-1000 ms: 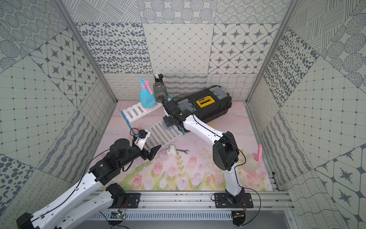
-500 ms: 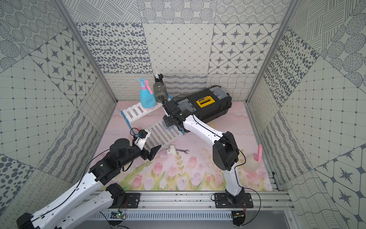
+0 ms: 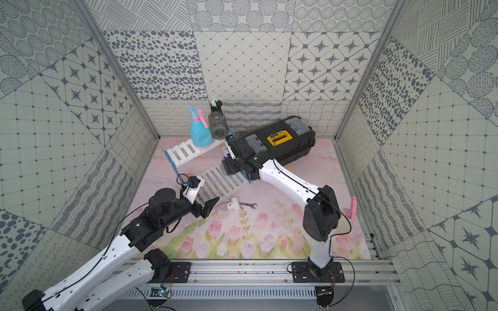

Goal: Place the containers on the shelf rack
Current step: 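Place the container on the shelf, then pick up a container from the center of the board.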

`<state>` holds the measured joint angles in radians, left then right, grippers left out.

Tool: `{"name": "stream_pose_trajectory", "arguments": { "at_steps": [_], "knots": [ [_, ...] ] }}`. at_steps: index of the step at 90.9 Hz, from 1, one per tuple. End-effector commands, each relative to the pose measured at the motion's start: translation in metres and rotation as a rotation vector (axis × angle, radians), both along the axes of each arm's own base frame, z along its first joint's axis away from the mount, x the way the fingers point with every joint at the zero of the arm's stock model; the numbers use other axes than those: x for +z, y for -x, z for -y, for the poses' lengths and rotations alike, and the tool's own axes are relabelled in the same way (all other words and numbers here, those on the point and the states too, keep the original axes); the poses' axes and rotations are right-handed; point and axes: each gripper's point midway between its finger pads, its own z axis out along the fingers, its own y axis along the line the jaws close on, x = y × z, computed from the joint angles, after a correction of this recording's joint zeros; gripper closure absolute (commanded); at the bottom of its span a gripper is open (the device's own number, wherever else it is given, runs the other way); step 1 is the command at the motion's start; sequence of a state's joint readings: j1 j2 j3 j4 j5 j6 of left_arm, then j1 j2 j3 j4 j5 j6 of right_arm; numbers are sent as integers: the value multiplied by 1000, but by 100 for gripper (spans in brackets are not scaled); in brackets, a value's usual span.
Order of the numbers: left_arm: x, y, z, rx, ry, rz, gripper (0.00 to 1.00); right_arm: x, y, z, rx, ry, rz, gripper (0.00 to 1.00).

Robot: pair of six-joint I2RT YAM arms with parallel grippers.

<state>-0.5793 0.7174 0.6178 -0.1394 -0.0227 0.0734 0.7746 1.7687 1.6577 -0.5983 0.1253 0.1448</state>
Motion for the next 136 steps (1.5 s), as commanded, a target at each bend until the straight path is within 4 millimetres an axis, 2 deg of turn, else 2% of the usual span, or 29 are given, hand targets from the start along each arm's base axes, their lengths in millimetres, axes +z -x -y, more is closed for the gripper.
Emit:
{"name": "stream_pose_trajectory", "arguments": {
  "at_steps": [1, 7, 9, 14, 36, 46, 60, 67, 78, 94, 98, 109, 126, 136],
  "knots": [
    [16, 0, 2, -16, 43, 49, 1, 49, 18, 20, -31, -123, 74, 11],
    [17, 1, 3, -27, 49, 51, 1, 57, 32, 45, -74, -133, 95, 6],
    [16, 2, 4, -32, 51, 48, 1, 53, 35, 54, -95, -129, 92, 4],
    [16, 4, 7, -52, 59, 42, 1, 58, 46, 82, -150, -152, 100, 3],
    [18, 13, 22, -134, 136, -5, 1, 57, 73, 257, -541, -225, 72, 3],
    [21, 16, 27, -158, 167, -30, 1, 57, 90, 325, -711, -179, 69, 3],
    [25, 19, 27, -159, 187, -35, 1, 44, 111, 401, -938, -109, 28, 3],
    [28, 22, 25, -161, 189, -31, 1, 38, 120, 430, -1041, -129, 15, 3],
    [26, 26, 24, -171, 181, -32, 1, 36, 126, 449, -1131, -241, 10, 3],
    [22, 29, 28, -196, 180, -54, 1, 4, 137, 471, -1247, -363, -79, 3],
    [23, 30, 29, -204, 190, -59, 1, 1, 140, 474, -1269, -377, -72, 3],
    [24, 30, 33, -218, 205, -70, 1, -6, 148, 481, -1316, -384, -64, 3],
    [21, 28, 33, -210, 209, -72, 1, -25, 148, 481, -1321, -387, -115, 3],
    [19, 28, 33, -208, 208, -73, 1, -34, 149, 480, -1324, -391, -133, 10]
  ]
}}
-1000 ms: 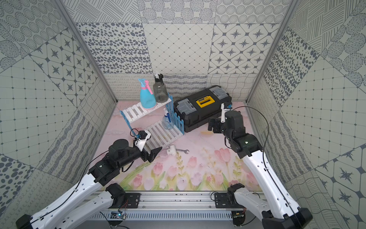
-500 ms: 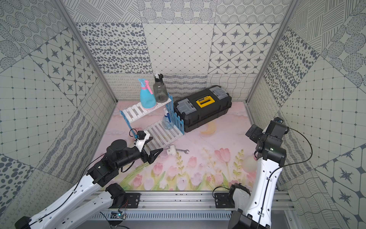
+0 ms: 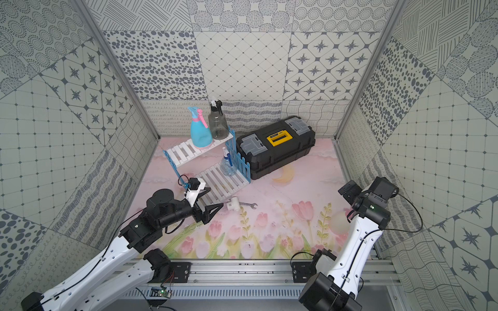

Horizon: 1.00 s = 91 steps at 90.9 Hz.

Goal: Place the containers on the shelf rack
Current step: 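Pick up a container from the center of the board.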

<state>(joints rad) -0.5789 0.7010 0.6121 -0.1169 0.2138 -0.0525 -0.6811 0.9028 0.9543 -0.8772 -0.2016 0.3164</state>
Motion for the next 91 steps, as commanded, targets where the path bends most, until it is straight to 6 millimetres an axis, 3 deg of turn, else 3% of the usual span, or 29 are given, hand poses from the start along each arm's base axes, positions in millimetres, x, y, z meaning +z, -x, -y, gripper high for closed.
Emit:
{"name": "stream_pose_trajectory", "arguments": {
  "at_steps": [1, 40, 55, 79, 91],
  "knots": [
    [10, 0, 3, -19, 43, 20, 1, -4, -3, 2, -7, -6, 20, 11],
    [9, 0, 4, -21, 42, 22, 1, -28, 0, -6, 15, -50, -17, 49],
    [9, 0, 4, -24, 43, 21, 1, -25, 0, -6, 17, -42, -11, 61],
    [7, 1, 6, -34, 48, 7, 1, -21, -1, -17, 52, -61, 12, 91],
    [11, 1, 9, -45, 68, 0, 1, -13, -4, -31, 98, -102, 47, 97]
  ]
}}
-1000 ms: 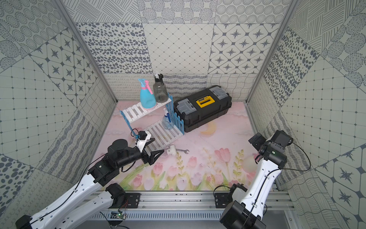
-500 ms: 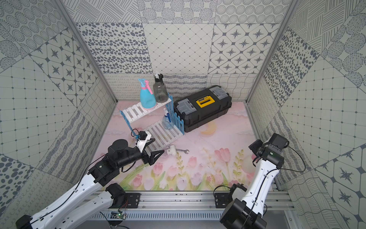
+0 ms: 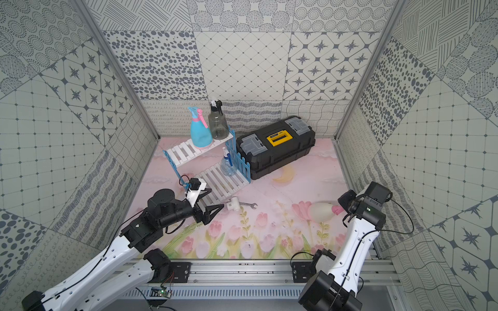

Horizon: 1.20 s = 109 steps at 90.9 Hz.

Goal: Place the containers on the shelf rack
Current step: 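Pick up a container from the center of the board.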

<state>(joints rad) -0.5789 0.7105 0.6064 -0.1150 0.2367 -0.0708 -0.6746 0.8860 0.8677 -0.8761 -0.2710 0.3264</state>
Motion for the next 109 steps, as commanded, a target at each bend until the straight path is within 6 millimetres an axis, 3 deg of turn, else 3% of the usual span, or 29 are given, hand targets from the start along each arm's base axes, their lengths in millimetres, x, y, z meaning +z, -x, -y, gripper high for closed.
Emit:
{"name": "stream_pose_trajectory", "arguments": {
  "at_steps": [1, 9, 20, 47, 60, 73, 83, 109],
  "knots": [
    [17, -1, 6, -30, 63, 29, 1, 17, -7, -13, 55, -18, 71, 97],
    [23, -2, 12, -45, 93, 34, 1, 28, -13, -30, 101, -58, 115, 99],
    [34, 0, 27, -87, 122, 81, 1, 45, -29, -68, 205, -124, 168, 100],
    [48, 27, 98, -183, -64, 439, 1, 87, -72, -187, 477, -260, 240, 100],
    [50, 32, 126, -202, -144, 579, 1, 102, -81, -230, 528, -309, 231, 100],
    [46, 27, 150, -220, -209, 619, 1, 108, -85, -259, 535, -388, 200, 100],
    [40, 13, 160, -184, -271, 630, 1, 113, -85, -274, 557, -407, 193, 100],
    [22, -31, 173, -35, -470, 652, 1, 119, -83, -287, 586, -420, 200, 100]
  ]
}}
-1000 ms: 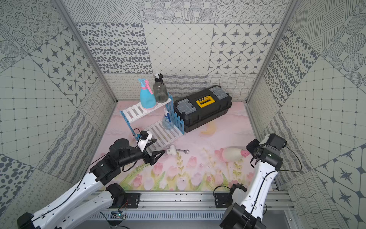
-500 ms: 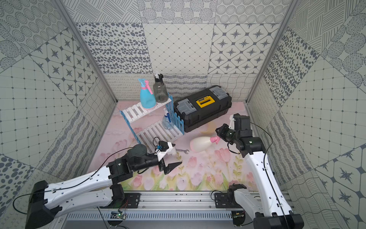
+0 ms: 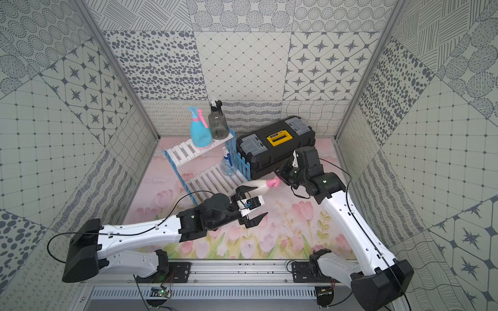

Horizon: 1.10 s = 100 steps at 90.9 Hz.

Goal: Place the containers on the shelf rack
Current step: 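Pick up a container from the center of the board.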

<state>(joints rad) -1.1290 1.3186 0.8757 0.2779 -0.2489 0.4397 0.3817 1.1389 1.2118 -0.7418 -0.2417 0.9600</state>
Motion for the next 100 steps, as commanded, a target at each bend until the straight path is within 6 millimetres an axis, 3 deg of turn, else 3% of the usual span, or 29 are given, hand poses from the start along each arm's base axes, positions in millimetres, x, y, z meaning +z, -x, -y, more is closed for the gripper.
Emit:
{"name": "stream_pose_trajectory", "arguments": {
  "at_steps": [1, 18, 48, 61, 71, 84, 88, 100],
  "knots": [
    [12, -39, -3, 191, -65, 169, 1, 24, -8, -3, -16, -38, 69, 100],
    [0, -58, -3, 262, -114, 192, 1, 25, -6, -4, -9, -45, 74, 100],
    [-23, -83, -25, 356, -166, 146, 1, 25, -5, -2, -14, -35, 84, 100],
    [-36, -85, -33, 364, -198, 120, 14, 25, -6, -3, -10, -39, 83, 100],
    [-51, -87, -40, 378, -227, 91, 16, 26, -5, -5, 1, -51, 86, 100],
    [-60, -86, -45, 376, -229, 58, 30, 28, -3, -8, 20, -64, 101, 100],
    [-60, -84, -45, 366, -215, 41, 32, 28, -3, -9, 27, -66, 105, 89],
    [-59, -78, -48, 341, -155, -58, 40, 28, 0, -8, 36, -65, 123, 72]
  ]
}}
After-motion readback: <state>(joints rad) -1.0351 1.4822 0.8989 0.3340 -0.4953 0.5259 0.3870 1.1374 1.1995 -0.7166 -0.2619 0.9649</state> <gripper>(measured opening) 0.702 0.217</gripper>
